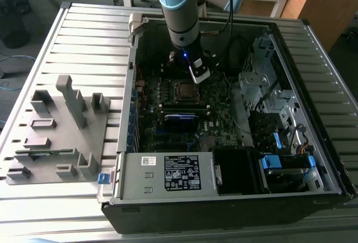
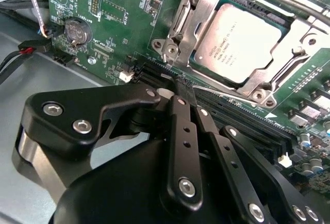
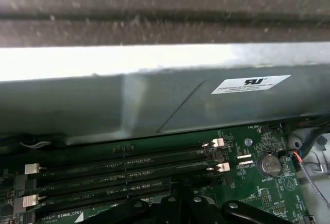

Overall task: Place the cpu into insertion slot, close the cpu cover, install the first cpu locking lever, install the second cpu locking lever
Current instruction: 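Install the first cpu locking lever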

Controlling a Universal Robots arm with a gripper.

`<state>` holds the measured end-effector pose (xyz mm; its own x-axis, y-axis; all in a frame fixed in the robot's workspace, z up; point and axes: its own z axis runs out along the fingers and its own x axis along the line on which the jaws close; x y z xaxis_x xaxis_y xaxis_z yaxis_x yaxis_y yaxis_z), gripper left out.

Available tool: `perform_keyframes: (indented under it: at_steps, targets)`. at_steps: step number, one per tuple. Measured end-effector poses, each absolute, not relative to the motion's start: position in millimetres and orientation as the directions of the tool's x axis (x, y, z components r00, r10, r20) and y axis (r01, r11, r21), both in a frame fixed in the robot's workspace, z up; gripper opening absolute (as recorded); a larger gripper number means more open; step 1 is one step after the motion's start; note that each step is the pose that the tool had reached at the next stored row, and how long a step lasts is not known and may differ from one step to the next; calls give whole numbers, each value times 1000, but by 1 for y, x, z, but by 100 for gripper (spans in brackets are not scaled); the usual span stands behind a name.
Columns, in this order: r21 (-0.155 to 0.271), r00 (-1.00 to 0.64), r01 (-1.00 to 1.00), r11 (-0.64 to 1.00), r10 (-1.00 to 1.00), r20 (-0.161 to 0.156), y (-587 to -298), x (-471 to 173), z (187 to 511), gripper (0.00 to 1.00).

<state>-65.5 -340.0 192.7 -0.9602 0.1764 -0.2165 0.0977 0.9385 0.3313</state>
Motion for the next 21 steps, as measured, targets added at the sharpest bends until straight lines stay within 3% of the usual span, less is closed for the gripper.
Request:
perform_keyframes:
  at_steps: [11, 21]
  targets:
    - [335, -960, 99, 937, 179, -216, -340, -66, 195, 11]
    - [311, -958, 110, 944, 184, -220, -340, -66, 195, 11]
